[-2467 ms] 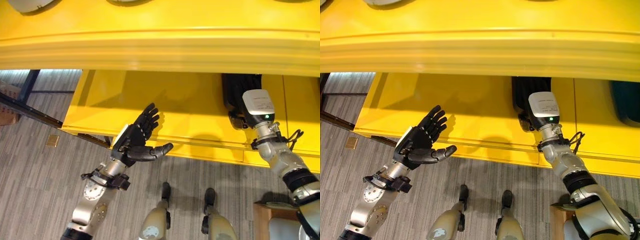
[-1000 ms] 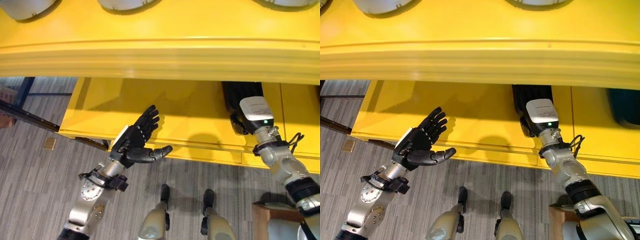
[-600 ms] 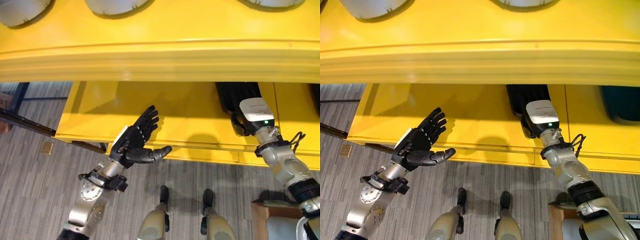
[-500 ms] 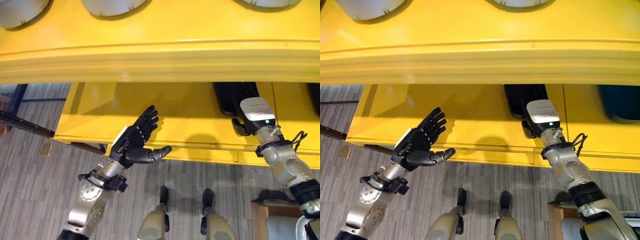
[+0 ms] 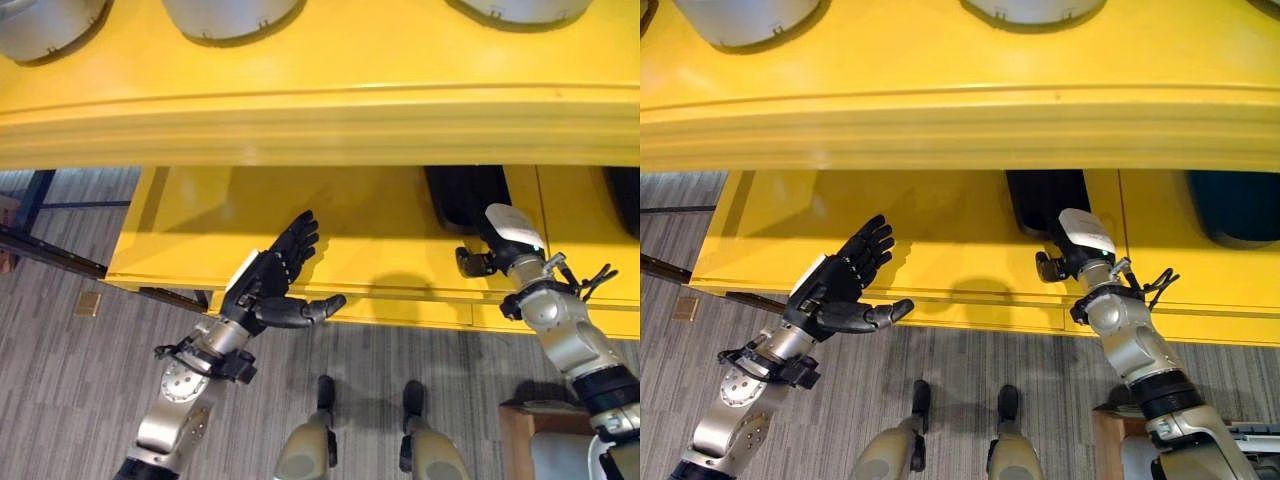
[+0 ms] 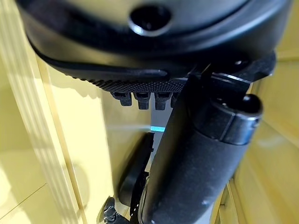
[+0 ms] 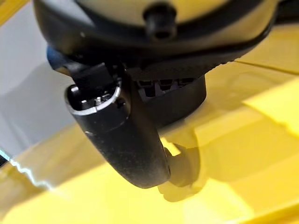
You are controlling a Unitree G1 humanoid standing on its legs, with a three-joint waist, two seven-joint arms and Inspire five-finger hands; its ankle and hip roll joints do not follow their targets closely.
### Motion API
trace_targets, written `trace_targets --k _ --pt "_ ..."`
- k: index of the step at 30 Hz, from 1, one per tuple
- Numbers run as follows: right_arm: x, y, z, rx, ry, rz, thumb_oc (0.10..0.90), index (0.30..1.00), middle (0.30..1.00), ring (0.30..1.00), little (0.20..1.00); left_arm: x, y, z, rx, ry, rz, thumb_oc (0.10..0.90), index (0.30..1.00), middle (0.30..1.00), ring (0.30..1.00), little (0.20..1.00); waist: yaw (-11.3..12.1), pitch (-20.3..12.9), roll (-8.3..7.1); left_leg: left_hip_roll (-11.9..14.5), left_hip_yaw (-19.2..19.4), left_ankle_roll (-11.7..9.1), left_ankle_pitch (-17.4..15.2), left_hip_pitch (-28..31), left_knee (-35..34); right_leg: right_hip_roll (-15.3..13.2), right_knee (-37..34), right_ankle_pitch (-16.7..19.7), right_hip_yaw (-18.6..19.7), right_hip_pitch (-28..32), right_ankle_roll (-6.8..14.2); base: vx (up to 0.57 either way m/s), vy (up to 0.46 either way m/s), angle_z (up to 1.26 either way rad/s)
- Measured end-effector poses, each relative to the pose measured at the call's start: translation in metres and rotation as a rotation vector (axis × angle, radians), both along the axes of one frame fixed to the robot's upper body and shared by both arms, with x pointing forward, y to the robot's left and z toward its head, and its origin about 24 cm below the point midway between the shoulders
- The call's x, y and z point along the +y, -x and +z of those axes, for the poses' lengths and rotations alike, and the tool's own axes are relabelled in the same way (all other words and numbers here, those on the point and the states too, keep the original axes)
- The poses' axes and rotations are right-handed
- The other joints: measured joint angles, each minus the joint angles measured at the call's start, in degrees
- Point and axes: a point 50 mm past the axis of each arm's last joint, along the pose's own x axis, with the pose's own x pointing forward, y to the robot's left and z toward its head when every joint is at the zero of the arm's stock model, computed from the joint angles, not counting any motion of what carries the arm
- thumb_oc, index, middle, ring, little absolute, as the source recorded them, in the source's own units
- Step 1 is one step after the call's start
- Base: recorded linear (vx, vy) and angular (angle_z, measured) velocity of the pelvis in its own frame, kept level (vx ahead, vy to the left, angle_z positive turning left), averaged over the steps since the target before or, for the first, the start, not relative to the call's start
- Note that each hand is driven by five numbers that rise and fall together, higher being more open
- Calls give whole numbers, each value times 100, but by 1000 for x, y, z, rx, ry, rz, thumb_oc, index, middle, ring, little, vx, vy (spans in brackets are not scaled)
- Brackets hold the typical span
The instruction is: Move parts from the plastic box to the shelf.
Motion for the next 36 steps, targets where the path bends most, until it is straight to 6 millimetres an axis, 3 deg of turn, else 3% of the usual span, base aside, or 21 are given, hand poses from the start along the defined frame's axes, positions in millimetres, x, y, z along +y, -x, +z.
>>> trace_targets --k 22,29,36 --pt "10 -1 -4 48 -123 45 900 1000 1000 1000 1000 -1 0 0 0 4 -2 900 1000 1000 1000 1000 -28 -20 -74 6 -6 -5 -2 83 0 5 4 6 7 79 -8 0 0 0" --pt "28 12 -12 48 -157 115 900 1000 1000 1000 1000 -6 0 -2 3 38 -3 900 1000 1000 1000 1000 -37 -20 -74 3 -12 -3 -3 92 0 6 6 6 5 92 -8 4 1 0" --pt "26 14 -3 -175 -56 39 900 1000 1000 1000 1000 -4 2 -5 19 42 22 900 1000 1000 1000 1000 -42 -22 -69 -7 8 50 -53 81 -1 -11 7 5 29 66 -8 10 38 -2"
